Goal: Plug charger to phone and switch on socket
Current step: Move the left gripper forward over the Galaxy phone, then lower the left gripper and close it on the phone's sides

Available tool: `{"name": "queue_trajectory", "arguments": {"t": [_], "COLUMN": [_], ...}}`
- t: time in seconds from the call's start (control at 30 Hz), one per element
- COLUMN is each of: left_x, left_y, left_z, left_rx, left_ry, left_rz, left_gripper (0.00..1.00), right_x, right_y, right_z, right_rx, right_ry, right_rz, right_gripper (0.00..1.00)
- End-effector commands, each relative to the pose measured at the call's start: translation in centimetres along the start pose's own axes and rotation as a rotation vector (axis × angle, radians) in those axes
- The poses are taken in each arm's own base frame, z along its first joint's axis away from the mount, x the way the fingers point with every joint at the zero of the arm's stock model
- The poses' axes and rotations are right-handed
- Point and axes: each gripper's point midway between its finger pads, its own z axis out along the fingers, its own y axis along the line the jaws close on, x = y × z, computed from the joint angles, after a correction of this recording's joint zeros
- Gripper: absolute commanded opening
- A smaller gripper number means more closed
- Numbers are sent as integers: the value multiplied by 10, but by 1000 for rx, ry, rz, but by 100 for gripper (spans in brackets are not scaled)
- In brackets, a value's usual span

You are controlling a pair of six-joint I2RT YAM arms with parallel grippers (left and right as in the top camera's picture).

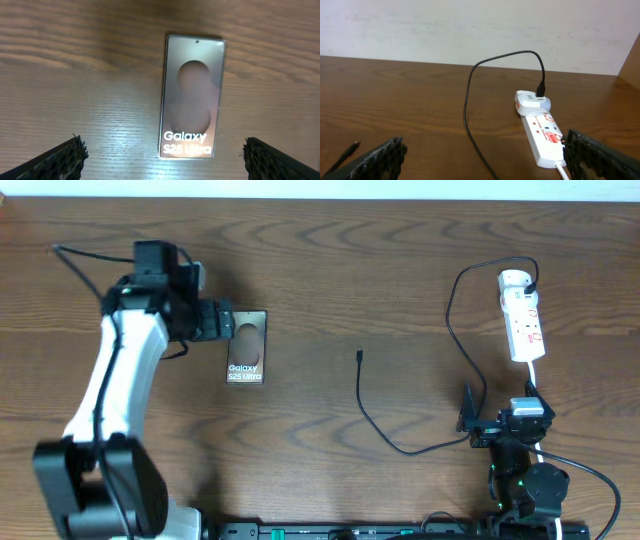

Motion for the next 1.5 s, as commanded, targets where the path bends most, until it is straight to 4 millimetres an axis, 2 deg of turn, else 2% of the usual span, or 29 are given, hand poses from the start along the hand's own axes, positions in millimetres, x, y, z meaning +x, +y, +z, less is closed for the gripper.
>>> {"name": "queue_trajectory", "arguments": {"t": [0.0, 0.13, 0.47, 0.6, 1.47], "left_x": [-13, -19, -3, -2, -5], "left_y": [-4, -13, -28, -29, -30], "left_z": [13, 27, 67, 76, 78], "left_rx": [-48, -74, -81, -81, -77], "left_ry": [12, 31, 119, 129, 112], "left_rz": [-32, -26, -11, -6, -5], "left_gripper": [98, 98, 98, 98, 98], "right_x": [0, 0, 0, 0, 0], "right_y": [0, 0, 0, 0, 0], "right_z": [0, 0, 0, 0, 0], "right_rx": [2, 2, 2, 2, 2], "right_ry": [-1, -1, -1, -1, -1], "right_rz": [-10, -10, -10, -10, -10], "right_gripper": [99, 99, 99, 99, 99]}}
